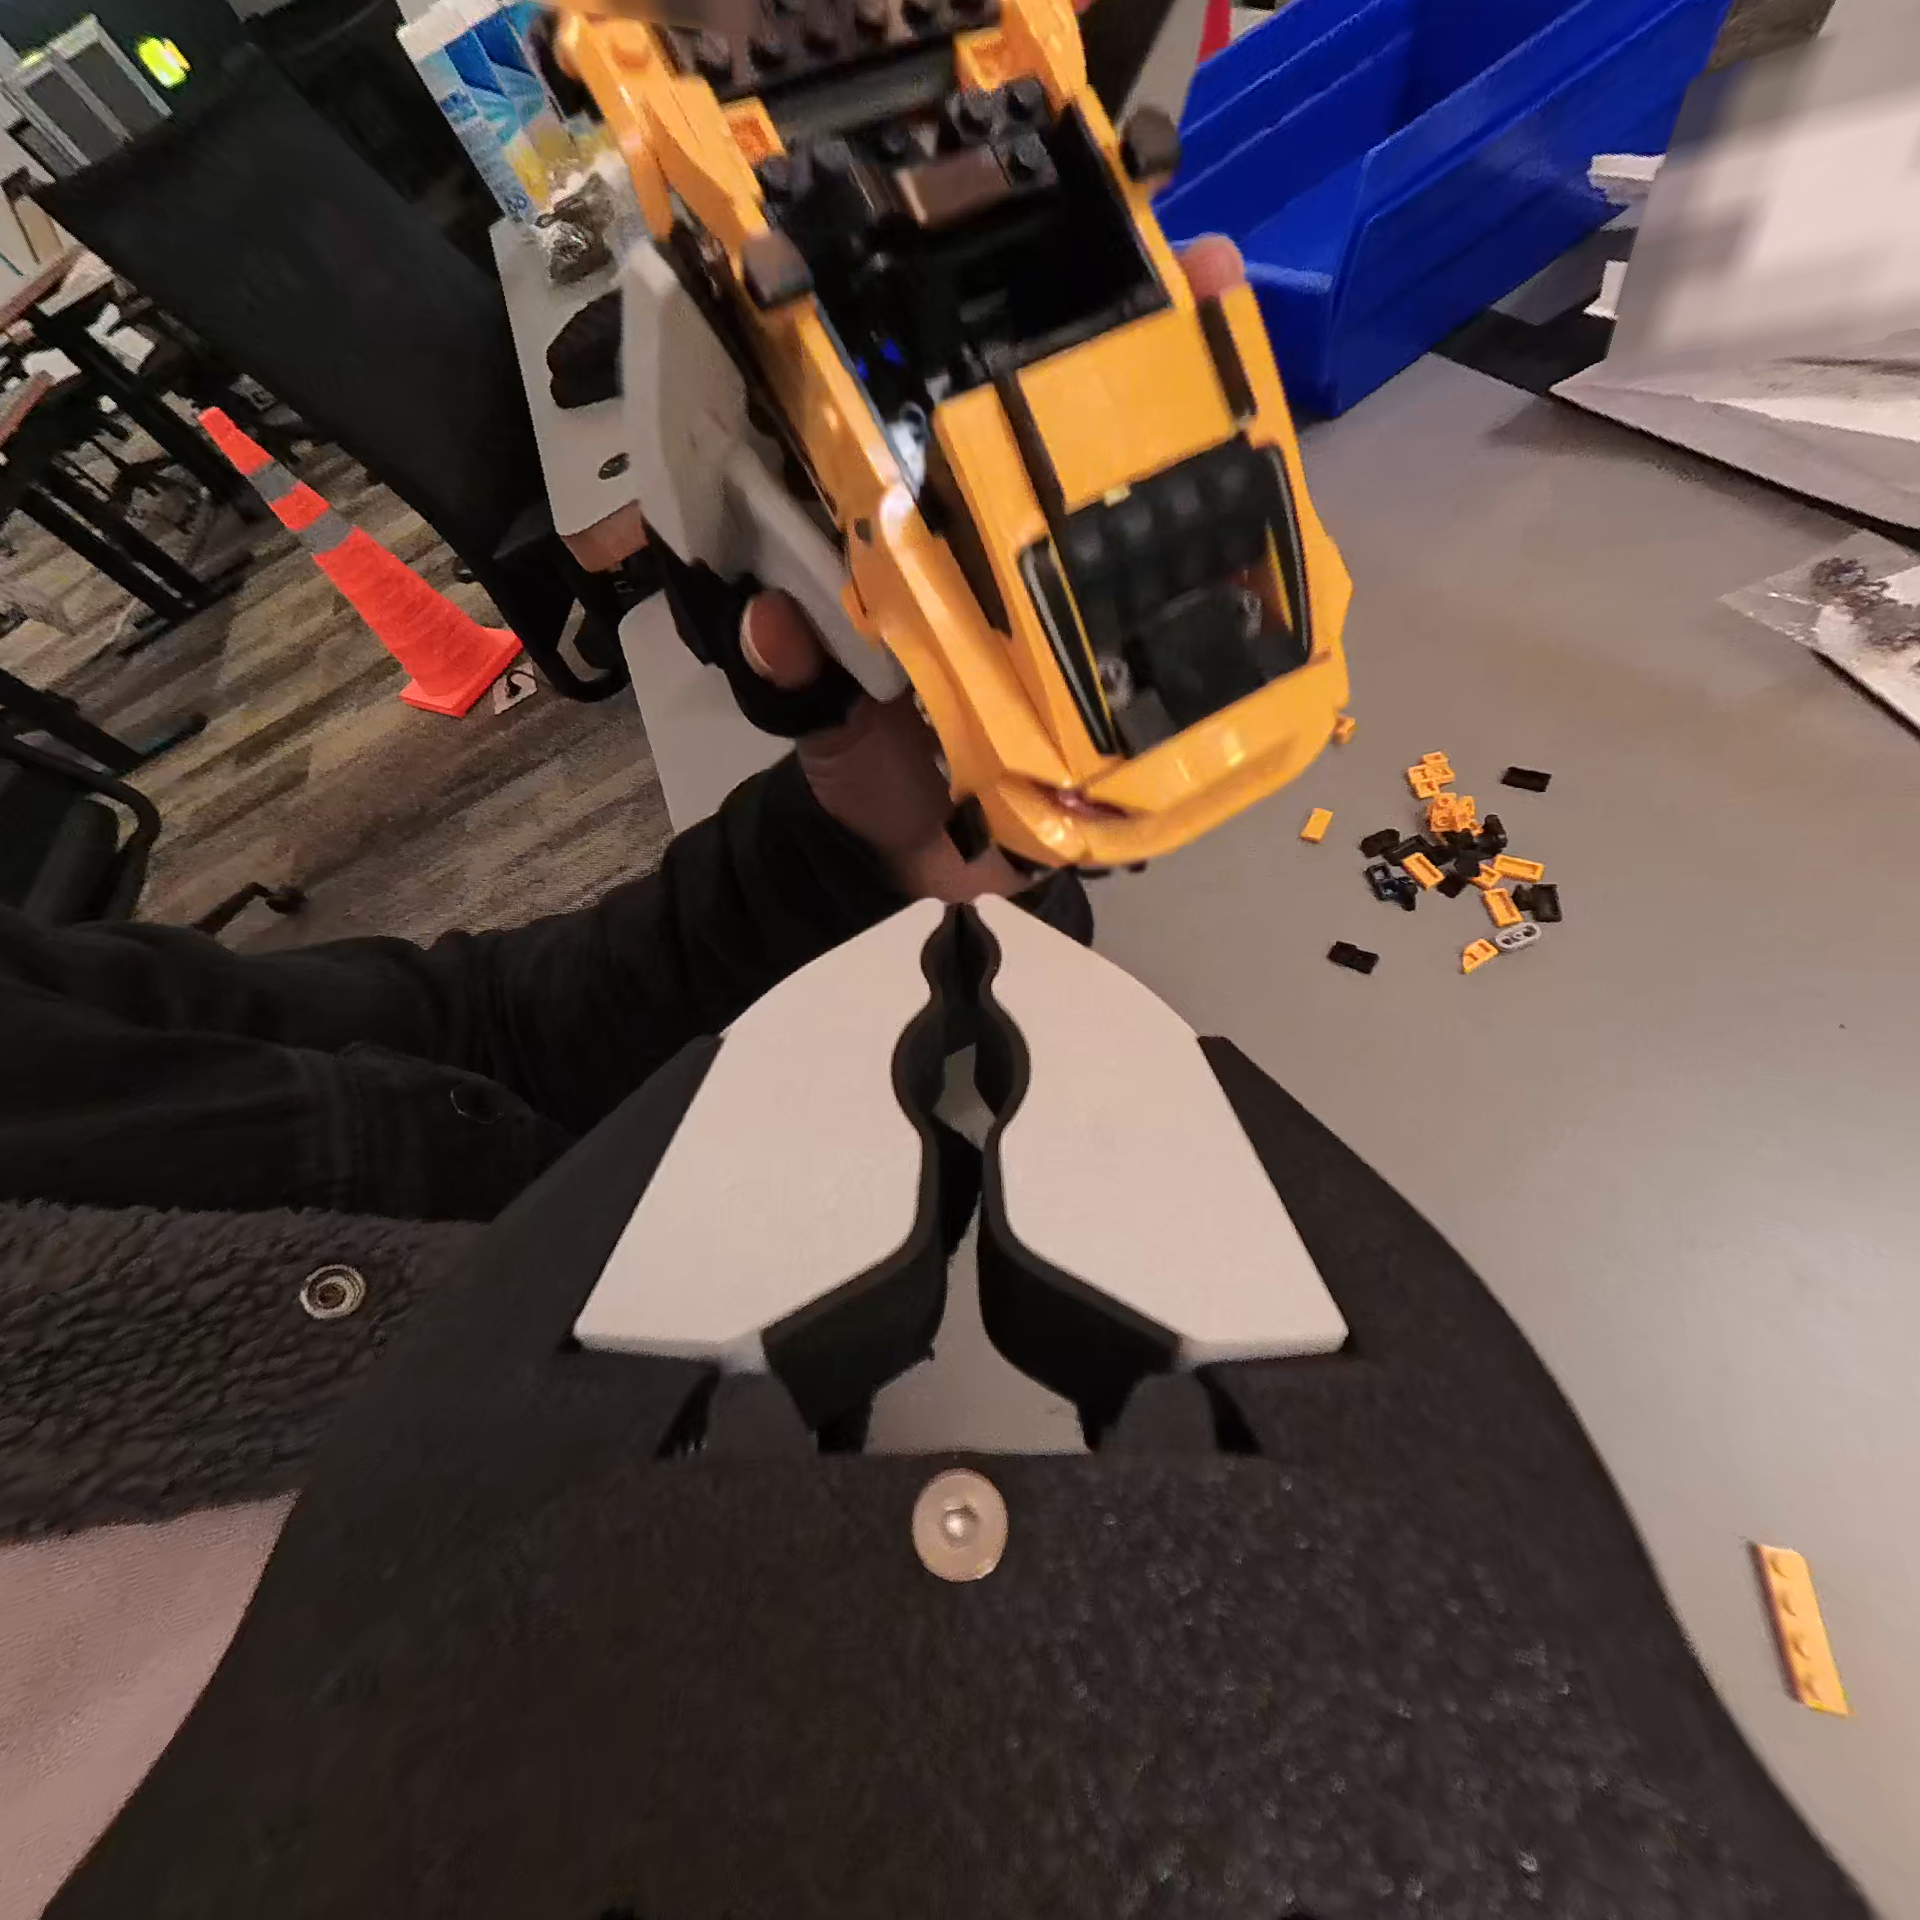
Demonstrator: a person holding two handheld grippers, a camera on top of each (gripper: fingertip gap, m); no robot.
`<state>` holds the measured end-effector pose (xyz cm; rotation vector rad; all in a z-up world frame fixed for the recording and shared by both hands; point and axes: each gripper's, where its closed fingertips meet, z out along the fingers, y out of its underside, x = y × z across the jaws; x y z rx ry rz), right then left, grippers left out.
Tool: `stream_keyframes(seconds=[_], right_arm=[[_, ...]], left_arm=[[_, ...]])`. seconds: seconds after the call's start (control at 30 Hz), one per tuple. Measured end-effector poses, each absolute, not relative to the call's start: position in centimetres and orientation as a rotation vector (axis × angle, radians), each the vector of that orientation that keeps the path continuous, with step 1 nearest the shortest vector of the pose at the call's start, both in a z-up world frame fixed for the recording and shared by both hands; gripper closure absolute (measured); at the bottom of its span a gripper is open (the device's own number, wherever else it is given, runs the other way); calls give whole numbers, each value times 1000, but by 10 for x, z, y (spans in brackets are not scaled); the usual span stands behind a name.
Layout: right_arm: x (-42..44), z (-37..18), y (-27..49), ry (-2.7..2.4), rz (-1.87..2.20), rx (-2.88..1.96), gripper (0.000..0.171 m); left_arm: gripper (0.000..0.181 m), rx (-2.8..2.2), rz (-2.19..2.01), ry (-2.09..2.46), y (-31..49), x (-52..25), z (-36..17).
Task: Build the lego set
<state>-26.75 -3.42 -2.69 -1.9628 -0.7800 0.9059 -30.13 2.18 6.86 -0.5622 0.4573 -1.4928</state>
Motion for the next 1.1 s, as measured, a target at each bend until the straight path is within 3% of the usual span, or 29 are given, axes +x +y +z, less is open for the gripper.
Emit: stream_keyframes(seconds=[0.6, 0.77, 0.83, 1.0, 1.1], right_arm=[[-280, -52, -30, -777, 870, -1982, 171], [-264, -51, -11, -803, 696, -1889, 171], [-251, -52, 0, -843, 577, -1825, 144], [-222, -56, 35, -920, 179, -1671, 98], [-220, -53, 50, -972, 32, -1549, 82]], left_arm=[[97, -737, -1235, 181, 59, -323, 64], [96, -772, -1188, 223, 60, -314, 60], [97, -793, -1146, 236, 60, -311, 58], [97, -857, -1071, 271, 59, -294, 48], [97, -870, -1128, 286, 55, -278, 41]])
